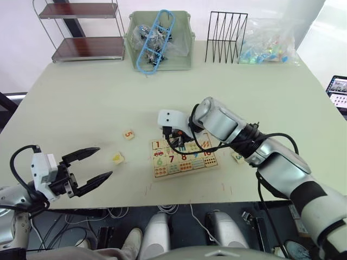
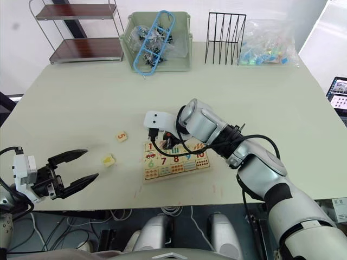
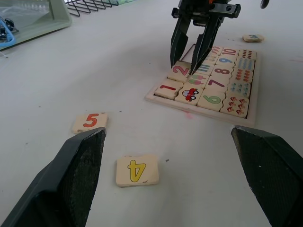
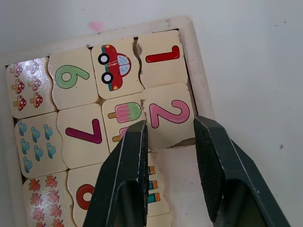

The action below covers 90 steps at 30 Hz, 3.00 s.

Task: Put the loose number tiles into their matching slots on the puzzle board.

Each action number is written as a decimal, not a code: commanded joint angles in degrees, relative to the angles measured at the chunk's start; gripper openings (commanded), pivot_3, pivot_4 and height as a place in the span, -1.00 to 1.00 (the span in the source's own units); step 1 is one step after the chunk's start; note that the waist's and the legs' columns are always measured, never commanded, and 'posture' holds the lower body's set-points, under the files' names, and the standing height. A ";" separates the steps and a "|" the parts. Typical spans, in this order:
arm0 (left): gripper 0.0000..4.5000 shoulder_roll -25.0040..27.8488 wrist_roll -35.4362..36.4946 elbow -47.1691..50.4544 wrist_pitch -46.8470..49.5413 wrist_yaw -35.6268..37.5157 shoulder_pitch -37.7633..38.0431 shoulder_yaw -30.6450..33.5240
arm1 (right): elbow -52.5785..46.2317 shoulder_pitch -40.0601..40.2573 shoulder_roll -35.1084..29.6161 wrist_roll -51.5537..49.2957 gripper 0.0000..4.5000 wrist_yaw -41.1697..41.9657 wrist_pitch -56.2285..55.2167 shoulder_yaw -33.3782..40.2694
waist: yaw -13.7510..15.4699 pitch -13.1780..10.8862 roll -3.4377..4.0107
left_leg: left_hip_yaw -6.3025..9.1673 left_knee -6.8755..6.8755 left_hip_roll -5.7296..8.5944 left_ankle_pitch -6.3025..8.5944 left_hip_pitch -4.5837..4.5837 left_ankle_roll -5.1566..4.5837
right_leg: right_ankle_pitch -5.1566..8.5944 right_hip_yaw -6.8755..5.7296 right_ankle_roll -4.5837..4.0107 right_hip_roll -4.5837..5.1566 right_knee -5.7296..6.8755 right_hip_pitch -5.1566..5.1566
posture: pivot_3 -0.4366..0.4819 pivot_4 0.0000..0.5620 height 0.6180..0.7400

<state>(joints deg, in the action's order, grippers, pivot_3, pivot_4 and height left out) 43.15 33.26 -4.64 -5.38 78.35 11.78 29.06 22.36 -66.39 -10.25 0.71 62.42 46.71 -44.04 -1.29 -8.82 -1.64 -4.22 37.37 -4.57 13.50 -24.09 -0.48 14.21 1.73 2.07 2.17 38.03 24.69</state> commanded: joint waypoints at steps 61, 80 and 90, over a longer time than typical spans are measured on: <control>1.00 0.34 0.19 0.12 -0.83 -0.20 -1.28 -0.29 | -3.79 3.46 -3.40 1.46 -0.94 4.67 -4.16 7.44 | -1.12 -0.01 0.01 | 0.05 -0.02 -0.01 0.00 -0.04 0.00 | -0.08 -0.03 0.13 -0.01 0.01 0.03 | -0.05 -0.47 1.00; 1.00 0.15 0.06 0.64 -0.73 -0.84 -1.31 -0.30 | -0.30 5.82 -0.61 4.09 -0.98 2.00 -7.52 7.34 | -1.09 0.00 0.01 | 0.05 -0.02 -0.01 0.00 -0.07 0.00 | -0.08 -0.04 0.14 -0.01 -0.01 0.03 | -0.05 -0.47 1.00; 1.00 0.13 0.13 1.17 -0.40 -1.09 -1.17 -0.47 | 0.63 5.76 0.23 4.12 -0.98 1.05 -7.73 7.80 | -1.12 0.00 0.01 | 0.06 -0.02 -0.01 0.00 -0.07 0.01 | -0.08 -0.05 0.14 -0.01 0.00 0.03 | -0.05 -0.47 1.00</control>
<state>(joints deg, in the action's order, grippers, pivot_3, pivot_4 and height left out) 43.13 32.79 -5.13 -5.62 77.39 10.40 28.54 23.50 -60.46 -10.35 4.54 63.56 39.62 -37.25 -2.41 -8.82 -1.63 -4.16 37.35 -4.58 13.49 -24.15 -0.48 14.13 1.69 2.21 2.16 38.03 24.72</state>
